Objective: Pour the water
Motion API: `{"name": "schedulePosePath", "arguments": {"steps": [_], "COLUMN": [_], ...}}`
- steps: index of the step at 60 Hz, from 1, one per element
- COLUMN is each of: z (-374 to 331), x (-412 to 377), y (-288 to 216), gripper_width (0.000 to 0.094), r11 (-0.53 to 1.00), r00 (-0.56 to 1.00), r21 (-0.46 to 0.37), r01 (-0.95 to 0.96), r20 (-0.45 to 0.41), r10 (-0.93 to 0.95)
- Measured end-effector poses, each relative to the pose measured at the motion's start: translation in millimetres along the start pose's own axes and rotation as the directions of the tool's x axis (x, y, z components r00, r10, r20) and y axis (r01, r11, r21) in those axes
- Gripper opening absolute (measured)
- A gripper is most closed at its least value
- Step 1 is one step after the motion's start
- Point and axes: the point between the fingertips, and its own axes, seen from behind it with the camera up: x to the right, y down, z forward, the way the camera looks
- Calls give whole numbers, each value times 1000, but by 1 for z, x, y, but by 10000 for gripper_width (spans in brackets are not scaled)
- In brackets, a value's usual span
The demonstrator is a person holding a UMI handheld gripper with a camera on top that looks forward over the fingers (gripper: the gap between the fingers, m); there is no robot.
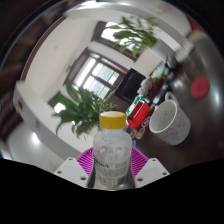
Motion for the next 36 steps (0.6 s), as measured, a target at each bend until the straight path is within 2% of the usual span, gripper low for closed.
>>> {"name": "schedulePosePath", "arguments": {"steps": [4, 9, 16, 24, 36], "z": [24, 52, 70, 95, 101], "x": [-24, -50, -44, -61, -87], "y": [-18, -64, -97, -117, -128], "gripper_width": [462, 460, 460, 463, 463], "r11": [971, 872, 711, 598, 547], "r00": [970, 873, 720, 613, 567], "r21": [25, 78, 117, 132, 149], "r01": [-236, -484, -693, -790, -824], "r20": [60, 114, 158, 182, 168], "r10": [234, 474, 676, 769, 807]}}
